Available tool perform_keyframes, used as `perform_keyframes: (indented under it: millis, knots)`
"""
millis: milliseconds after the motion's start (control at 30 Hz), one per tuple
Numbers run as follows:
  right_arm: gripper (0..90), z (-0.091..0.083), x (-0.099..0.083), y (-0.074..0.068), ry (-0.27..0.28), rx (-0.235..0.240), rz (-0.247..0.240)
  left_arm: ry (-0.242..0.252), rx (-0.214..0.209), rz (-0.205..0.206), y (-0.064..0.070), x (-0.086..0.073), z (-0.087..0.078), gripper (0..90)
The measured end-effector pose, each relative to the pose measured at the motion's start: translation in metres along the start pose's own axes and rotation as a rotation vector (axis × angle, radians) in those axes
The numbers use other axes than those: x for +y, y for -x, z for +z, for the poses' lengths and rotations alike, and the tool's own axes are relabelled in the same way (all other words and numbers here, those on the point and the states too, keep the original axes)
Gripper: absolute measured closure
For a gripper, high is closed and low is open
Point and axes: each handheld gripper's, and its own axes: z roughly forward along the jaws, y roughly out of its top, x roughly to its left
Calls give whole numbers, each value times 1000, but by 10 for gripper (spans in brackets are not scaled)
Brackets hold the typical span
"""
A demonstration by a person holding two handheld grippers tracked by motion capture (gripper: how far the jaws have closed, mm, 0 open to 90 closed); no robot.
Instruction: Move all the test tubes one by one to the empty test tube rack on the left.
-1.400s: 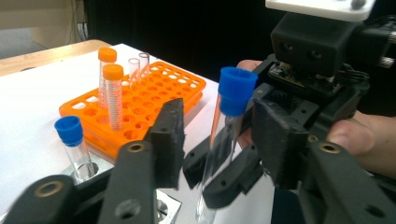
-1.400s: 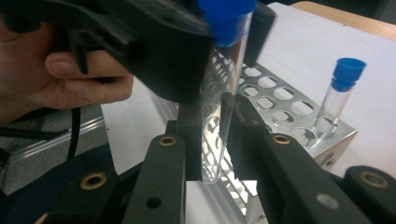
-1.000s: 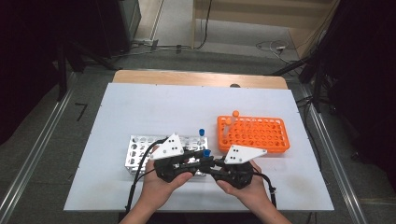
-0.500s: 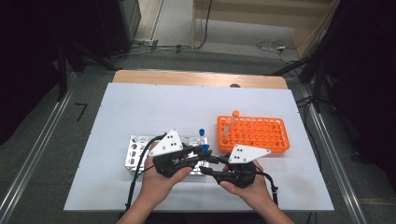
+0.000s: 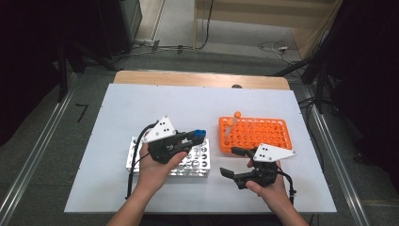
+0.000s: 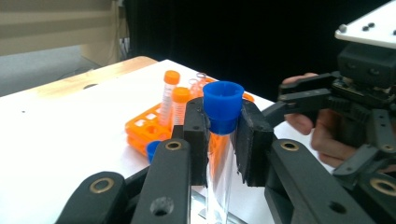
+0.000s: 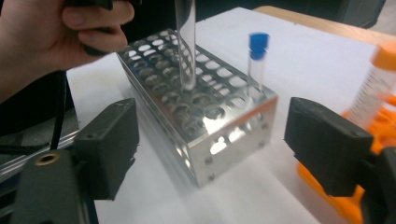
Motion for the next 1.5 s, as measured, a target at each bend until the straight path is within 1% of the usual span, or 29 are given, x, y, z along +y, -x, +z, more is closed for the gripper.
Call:
perform_keyframes:
  millis: [167,233,300,367,500,567,633,700,767,1000,1133,1233,1400,1500]
  knots:
    - [78,-19,-11,11,-9,-25,19,12,14,-6,-9,1,3,765]
    - [60,-26,-15,15,-12,-48,21,11,22,-7,-12,1,5,765]
    - [2,-31,-18,19,-29,-53,39,12,30,-5,-15,1,7,765]
    - [0,-35,-20,23,-34,-66,63,12,42,-3,-18,1,9,765]
    - [0,-42,-27,30,-31,-99,85,14,57,-7,-23,0,13,765]
    - [0,-46,-30,32,-27,-110,93,15,66,-18,-26,-1,15,765]
    - [0,-49,-32,33,-28,-120,98,14,84,-18,-28,-2,18,766]
    - [0,-52,-34,34,-29,-130,101,8,119,-18,-29,-3,20,766]
    - [0,-54,-36,34,-28,-140,106,5,138,-33,-30,-4,23,766]
    - [0,-60,-39,35,-20,-153,109,-27,164,-39,-32,-9,31,765]
    - [0,-60,-39,35,-24,-158,107,-47,180,-52,-33,-13,34,765]
    - [0,-59,-40,35,-23,-158,108,-63,182,-41,-31,-14,36,764]
    - [0,-59,-40,35,-26,-164,107,-97,203,-15,-22,-18,35,760]
    - [0,-59,-39,35,-25,-165,106,-119,206,-18,-21,-22,34,758]
